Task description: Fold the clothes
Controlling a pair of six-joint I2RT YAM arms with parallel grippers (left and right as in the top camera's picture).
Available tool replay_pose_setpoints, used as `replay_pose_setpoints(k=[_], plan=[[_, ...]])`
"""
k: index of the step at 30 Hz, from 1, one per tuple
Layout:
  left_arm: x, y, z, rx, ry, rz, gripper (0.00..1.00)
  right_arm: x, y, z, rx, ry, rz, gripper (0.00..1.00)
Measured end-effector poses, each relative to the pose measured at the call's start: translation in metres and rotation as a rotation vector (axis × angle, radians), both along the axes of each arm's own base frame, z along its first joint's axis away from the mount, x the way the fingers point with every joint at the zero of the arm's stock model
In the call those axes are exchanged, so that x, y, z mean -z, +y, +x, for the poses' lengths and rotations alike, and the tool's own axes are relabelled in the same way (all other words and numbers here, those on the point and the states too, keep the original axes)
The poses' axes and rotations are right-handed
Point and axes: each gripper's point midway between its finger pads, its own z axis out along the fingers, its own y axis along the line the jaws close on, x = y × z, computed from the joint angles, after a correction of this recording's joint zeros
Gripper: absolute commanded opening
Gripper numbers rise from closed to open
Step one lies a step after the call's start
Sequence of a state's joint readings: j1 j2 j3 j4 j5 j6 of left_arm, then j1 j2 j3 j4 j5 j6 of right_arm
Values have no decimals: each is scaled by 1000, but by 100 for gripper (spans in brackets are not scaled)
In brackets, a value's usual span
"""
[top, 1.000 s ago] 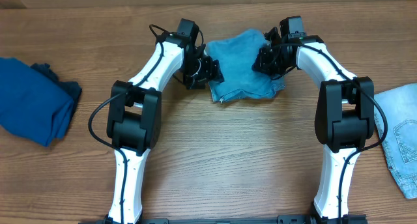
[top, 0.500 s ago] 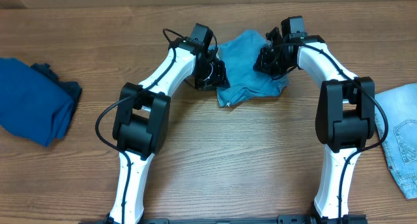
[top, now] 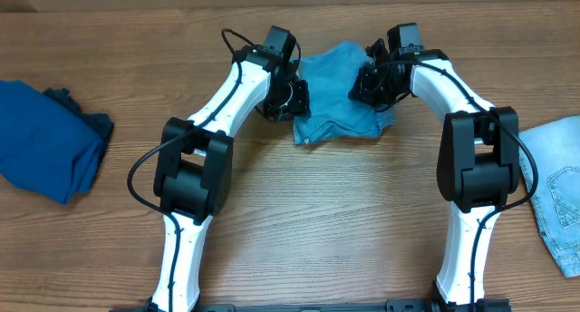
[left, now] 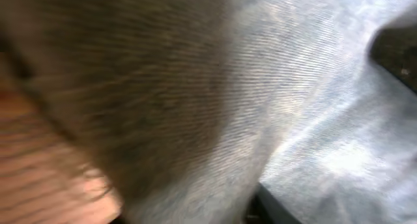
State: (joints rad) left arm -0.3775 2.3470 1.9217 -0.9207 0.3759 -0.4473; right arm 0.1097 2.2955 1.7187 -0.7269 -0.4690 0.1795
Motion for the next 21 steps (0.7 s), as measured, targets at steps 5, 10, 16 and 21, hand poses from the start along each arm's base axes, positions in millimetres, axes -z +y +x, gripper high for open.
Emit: replay_pose_setpoints(k=[5, 10, 16, 21], plan=[[4, 27, 5, -46, 11, 65, 70, 0, 3, -3, -7, 11, 9, 4], [3, 34, 19, -60, -39, 68, 68, 0, 5, -5, -12, 18, 15, 4], [11, 31, 36, 23, -138, 54, 76, 0, 5, -6, -12, 21, 14, 4], [10, 37, 35, 49, -138, 56, 90, 1, 5, -7, -14, 26, 13, 4]])
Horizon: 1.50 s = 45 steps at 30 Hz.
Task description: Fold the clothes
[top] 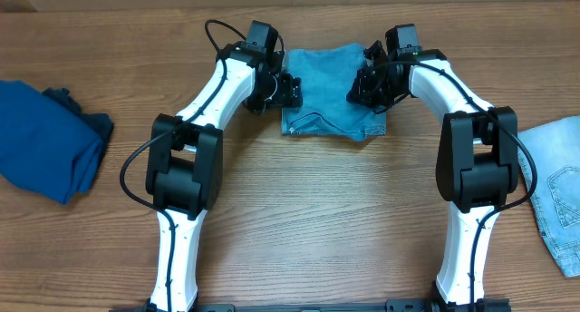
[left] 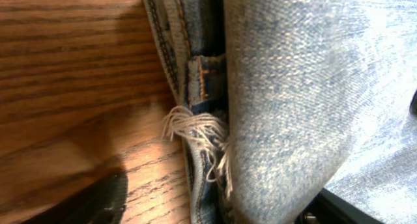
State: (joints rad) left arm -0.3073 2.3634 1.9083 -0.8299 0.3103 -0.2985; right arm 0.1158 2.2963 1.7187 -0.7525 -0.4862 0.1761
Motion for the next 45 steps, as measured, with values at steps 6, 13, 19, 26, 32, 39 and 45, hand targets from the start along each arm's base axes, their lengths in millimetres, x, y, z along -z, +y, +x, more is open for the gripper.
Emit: replay_pose_setpoints(k=[6, 13, 19, 26, 32, 39, 45], plan=[[-12, 16, 14, -17, -38, -47, 94, 0, 0, 0, -4, -2, -1, 4], [-34, 11, 31, 48, -103, -267, 96, 0, 0, -1, -5, 2, -3, 4], [-13, -6, 16, 86, -2, -389, 95, 0, -1, -1, -6, 2, -4, 4], [-14, -12, 15, 20, 68, -453, 93, 0, -1, -1, -6, 1, -5, 4], [-14, -12, 20, -86, 112, -449, 94, 0, -1, -1, -6, 1, -5, 4], [-14, -22, 26, -77, 70, -438, 91, 0, -1, -1, -7, 1, -5, 4], [-12, -28, 28, -52, 43, -428, 67, 0, -1, -1, -6, 0, -5, 4]])
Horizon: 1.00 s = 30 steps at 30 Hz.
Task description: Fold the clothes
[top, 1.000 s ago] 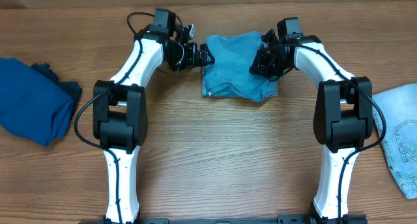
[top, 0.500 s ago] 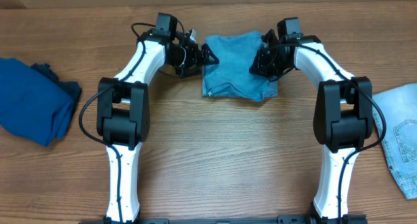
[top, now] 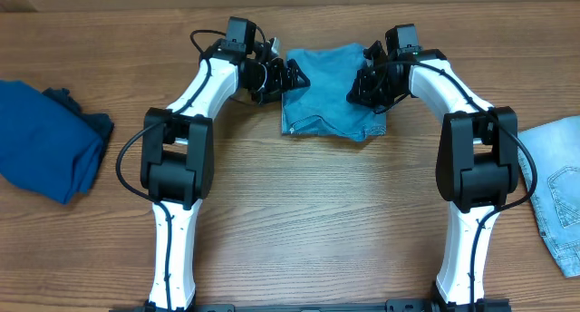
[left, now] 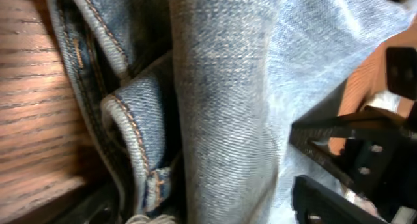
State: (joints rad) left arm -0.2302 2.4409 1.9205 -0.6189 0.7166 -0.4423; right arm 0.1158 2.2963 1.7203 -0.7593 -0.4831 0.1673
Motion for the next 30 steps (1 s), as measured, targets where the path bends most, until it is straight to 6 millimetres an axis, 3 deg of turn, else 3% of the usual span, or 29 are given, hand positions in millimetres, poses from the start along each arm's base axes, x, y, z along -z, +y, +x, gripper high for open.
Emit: replay_pose_setpoints(k=[1, 4, 7, 11, 15, 18, 20, 21, 23, 24, 25, 27, 29, 30], plan=[[3, 0, 0, 6, -6, 5, 59, 0, 0, 0, 0, 0, 0, 4], [9, 2, 0, 13, -11, 17, 48, 0, 0, 0, 0, 0, 0, 4], [12, 2, 0, 14, -10, 24, 42, 0, 0, 1, 0, -3, 1, 4], [13, 0, -3, 27, -7, 25, 6, -1, 1, 0, -1, -3, 4, 4], [14, 0, -5, 43, -11, 25, 4, 0, 0, -2, -3, 8, -3, 5], [13, 0, -8, 59, -8, 27, 4, -5, -9, -8, -10, 45, -56, 30], [9, 3, -14, 67, 1, 46, 4, -16, -17, -4, -4, 33, -91, 41], [6, 6, -18, 68, 9, 64, 4, -36, -28, 5, 19, -9, -112, 41], [-1, 13, -26, 67, 23, 109, 4, -87, -48, 24, 59, -130, -129, 29], [-7, 17, -29, 66, 25, 131, 4, -120, -57, 30, 84, -198, -129, 28], [-14, 20, -31, 63, 22, 151, 4, -165, -68, 34, 111, -298, -132, 27], [-28, 30, -36, 38, 21, 208, 4, -234, -78, 26, 140, -435, -130, 27], [-47, 39, -35, -2, -5, 252, 4, -268, -79, 13, 145, -496, -125, 26], [-59, 44, -33, -32, -24, 272, 4, -273, -78, 10, 144, -500, -125, 25]])
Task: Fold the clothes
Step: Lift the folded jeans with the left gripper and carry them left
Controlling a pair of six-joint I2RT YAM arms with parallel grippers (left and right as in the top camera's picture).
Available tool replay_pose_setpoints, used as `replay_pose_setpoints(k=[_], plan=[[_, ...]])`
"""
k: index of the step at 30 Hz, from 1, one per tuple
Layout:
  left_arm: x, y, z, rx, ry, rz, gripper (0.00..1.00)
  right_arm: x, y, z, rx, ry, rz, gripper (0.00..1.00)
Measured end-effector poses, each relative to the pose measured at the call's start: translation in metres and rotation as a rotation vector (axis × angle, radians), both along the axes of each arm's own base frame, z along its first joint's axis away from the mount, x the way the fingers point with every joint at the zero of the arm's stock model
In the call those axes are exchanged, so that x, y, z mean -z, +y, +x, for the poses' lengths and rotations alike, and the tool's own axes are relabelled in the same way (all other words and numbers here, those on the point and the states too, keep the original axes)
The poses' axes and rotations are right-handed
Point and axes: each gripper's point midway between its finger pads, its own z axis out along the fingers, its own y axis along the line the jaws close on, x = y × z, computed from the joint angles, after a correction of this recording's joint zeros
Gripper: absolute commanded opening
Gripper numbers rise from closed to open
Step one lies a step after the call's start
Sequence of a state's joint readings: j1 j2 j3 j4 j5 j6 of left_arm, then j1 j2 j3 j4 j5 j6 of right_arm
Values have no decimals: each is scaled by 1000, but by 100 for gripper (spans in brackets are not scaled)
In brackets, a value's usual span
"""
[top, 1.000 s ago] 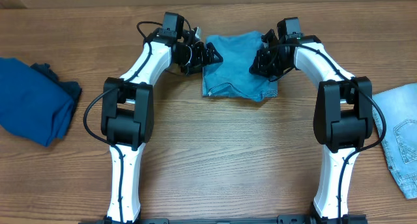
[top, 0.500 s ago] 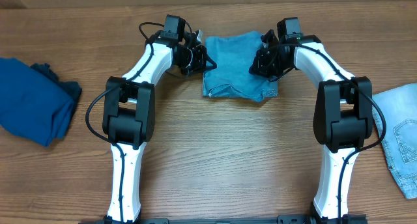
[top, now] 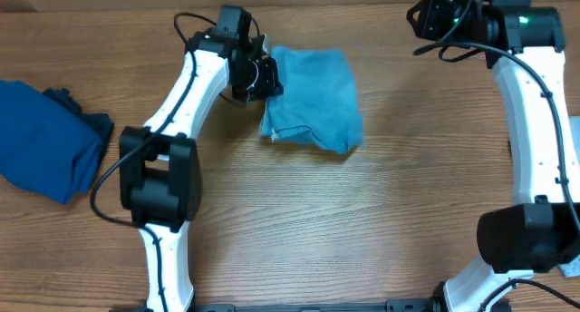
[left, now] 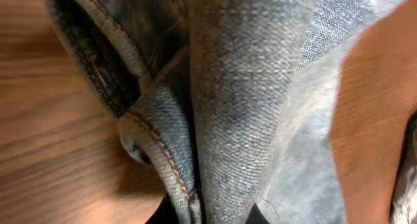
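The folded blue denim garment (top: 313,99) lies on the table at the back middle, a little skewed. My left gripper (top: 260,77) is shut on its left edge. In the left wrist view, layered denim folds with orange stitching (left: 215,120) fill the frame and run down between the dark fingertips (left: 166,216). My right gripper (top: 424,18) hangs at the back right, well clear of the garment, with nothing seen in it. Its jaws are too dark to read.
A dark blue garment (top: 45,153) lies bunched at the left edge of the wooden table (top: 299,221). A strip of light denim (top: 576,158) shows at the right edge behind the right arm.
My right gripper has left the garment's right edge and now sits at the back right. The garment has shifted left and turned slightly. The left gripper still holds its left edge.
The garment was first rumpled between both grippers. It then lay spread into a flat rectangle, each gripper at one side edge, and stayed so while the left gripper sat near the upper left corner. Now only the left gripper holds it.
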State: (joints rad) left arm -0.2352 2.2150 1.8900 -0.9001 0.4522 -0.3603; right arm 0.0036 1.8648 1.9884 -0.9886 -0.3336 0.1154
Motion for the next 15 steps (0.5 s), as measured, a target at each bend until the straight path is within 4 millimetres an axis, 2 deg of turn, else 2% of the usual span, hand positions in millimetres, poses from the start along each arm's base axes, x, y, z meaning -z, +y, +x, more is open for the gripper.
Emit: replay_pose_setpoints(k=[6, 9, 13, 14, 15], plan=[[-66, 30, 2, -158, -112, 93, 4, 10, 0, -7, 1, 53, -1, 22], [-97, 58, 3, -249, -160, 104, 4, 12, 0, -9, 0, 65, 0, 21], [-140, 121, -1, -401, -217, 103, 4, 15, 0, -13, -1, 85, 1, 18], [-144, 127, -1, -416, -225, 101, 4, 15, 1, -13, -3, 87, 2, 18], [-172, 160, -7, -494, -281, 98, 4, 16, 1, -14, -2, 92, 2, 18]])
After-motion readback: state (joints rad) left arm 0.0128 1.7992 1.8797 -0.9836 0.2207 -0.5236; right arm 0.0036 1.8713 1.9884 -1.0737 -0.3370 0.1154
